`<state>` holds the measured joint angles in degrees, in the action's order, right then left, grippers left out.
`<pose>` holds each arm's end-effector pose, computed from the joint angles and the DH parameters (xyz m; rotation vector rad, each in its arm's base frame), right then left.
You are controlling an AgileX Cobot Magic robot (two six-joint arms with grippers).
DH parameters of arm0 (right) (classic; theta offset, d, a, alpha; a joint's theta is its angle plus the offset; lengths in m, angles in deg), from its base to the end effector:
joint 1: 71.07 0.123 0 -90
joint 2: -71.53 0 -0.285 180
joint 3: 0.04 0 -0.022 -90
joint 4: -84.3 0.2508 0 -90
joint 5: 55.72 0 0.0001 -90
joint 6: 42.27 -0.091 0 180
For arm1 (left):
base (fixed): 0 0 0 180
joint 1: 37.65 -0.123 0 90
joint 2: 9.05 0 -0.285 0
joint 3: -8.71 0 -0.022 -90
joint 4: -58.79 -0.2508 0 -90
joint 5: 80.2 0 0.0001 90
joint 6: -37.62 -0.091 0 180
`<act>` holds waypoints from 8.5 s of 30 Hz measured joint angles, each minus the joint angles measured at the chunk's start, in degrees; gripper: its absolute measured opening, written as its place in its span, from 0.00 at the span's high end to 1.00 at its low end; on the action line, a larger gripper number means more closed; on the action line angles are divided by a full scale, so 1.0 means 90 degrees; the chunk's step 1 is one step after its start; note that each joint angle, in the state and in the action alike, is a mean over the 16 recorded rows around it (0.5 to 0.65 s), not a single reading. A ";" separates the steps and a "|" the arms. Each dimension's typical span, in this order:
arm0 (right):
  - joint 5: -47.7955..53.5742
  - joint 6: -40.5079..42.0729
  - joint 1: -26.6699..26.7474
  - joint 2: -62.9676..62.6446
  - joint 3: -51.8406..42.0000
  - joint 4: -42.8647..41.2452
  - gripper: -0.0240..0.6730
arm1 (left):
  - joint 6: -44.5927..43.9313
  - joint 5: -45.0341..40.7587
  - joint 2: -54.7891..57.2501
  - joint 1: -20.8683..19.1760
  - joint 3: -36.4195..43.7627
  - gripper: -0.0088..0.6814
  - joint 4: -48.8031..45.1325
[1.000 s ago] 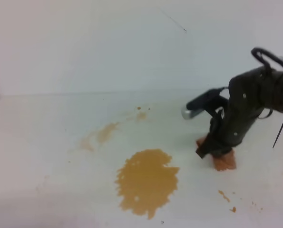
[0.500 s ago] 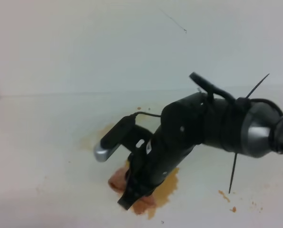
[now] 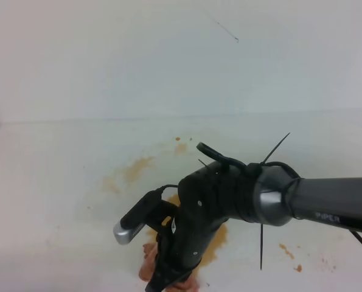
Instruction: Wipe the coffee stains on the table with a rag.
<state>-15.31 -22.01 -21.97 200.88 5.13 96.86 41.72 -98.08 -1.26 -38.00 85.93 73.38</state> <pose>0.2688 0.3300 0.1341 -1.4717 2.5045 0.3296 0.0542 -0.0067 0.1859 -0.2311 1.7800 -0.2903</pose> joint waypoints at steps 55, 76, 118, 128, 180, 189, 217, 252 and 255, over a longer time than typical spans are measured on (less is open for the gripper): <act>0.0612 -0.0806 -0.0761 0.1437 0.2556 -0.0134 0.91 | 0.0000 0.0007 -0.0011 0.0000 0.0016 0.99 0.0000; -0.0289 -0.1299 -0.1627 0.0304 0.1135 -0.1000 0.92 | 0.0000 0.0007 -0.0011 0.0000 0.0016 0.99 0.0000; -0.0193 0.1454 -0.1150 -0.0152 -0.0541 0.1185 0.91 | 0.0000 0.0000 0.0000 0.0000 0.0000 0.99 0.0000; -0.0206 0.2262 -0.1088 -0.0566 -0.0578 0.2416 0.91 | 0.0000 0.0000 0.0000 0.0000 0.0000 0.99 0.0000; -0.1326 0.0446 -0.3183 -0.4883 -0.3287 0.0309 0.72 | 0.0000 0.0000 0.0000 0.0000 0.0000 0.99 0.0000; -0.1055 0.0424 -0.3183 -0.6368 -0.3273 0.0045 0.94 | 0.0000 0.0000 0.0000 0.0000 0.0000 0.99 0.0000; -0.1410 0.0823 -0.4198 -0.9794 -0.4655 -0.0229 0.97 | 0.0000 0.0000 0.0000 0.0000 0.0000 0.99 0.0000; -0.2315 0.0834 -0.5572 -1.3597 -0.9187 -0.0197 0.97 | 0.0000 0.0000 0.0000 0.0000 0.0000 0.99 0.0000; -0.2315 0.0834 -0.5572 -1.3597 -0.9187 -0.0197 0.97 | 0.0000 0.0000 0.0000 0.0000 0.0000 0.99 0.0000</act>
<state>-36.14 -14.51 -72.11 78.51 -77.55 95.08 41.72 -98.08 -1.26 -38.00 85.93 73.38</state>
